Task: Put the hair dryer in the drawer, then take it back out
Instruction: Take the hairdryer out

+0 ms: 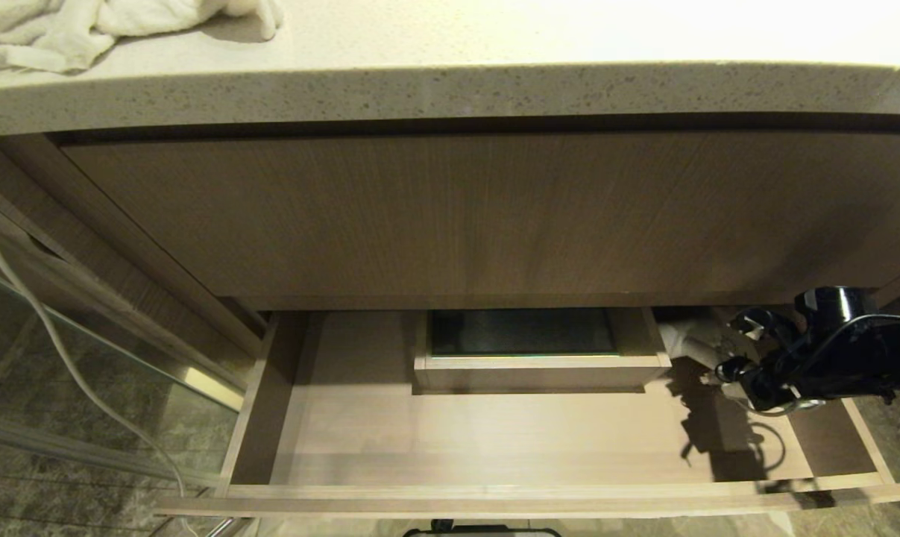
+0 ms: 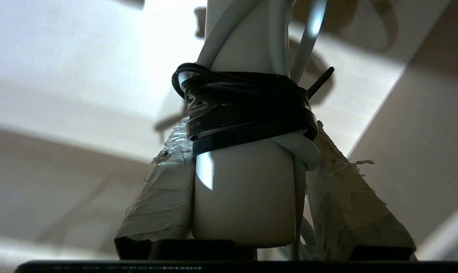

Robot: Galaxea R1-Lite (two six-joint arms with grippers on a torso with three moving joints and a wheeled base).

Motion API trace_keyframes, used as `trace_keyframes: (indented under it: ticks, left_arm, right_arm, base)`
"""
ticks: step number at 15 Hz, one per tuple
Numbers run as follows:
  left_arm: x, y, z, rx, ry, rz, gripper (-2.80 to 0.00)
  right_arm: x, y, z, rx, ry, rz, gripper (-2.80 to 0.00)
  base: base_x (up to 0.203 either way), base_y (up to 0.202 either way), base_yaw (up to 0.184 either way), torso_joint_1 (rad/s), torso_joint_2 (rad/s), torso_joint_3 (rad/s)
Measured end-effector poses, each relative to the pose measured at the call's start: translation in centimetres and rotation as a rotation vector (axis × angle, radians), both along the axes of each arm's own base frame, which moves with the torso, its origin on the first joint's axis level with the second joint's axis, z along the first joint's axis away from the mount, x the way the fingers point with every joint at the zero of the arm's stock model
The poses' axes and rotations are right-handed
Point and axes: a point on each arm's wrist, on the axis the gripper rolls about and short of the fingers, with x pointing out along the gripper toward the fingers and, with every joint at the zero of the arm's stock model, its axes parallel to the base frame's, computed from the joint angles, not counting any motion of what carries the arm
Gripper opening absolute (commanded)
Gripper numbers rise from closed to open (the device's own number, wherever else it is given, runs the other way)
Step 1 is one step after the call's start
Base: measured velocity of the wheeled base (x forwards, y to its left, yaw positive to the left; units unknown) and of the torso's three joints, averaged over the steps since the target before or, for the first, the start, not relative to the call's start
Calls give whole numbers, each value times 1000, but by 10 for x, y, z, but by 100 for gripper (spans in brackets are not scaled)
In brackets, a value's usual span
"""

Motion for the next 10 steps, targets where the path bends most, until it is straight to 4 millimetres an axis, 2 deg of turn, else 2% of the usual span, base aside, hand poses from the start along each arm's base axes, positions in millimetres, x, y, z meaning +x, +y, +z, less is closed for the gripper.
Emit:
trace_keyframes:
  ticks: [10]
  left_arm:
    - [0,0,0,0,0,0,-280]
  right_arm:
    - [-48,-4,46,-45,1,0,-280]
  base:
    - [0,0,0,0,0,0]
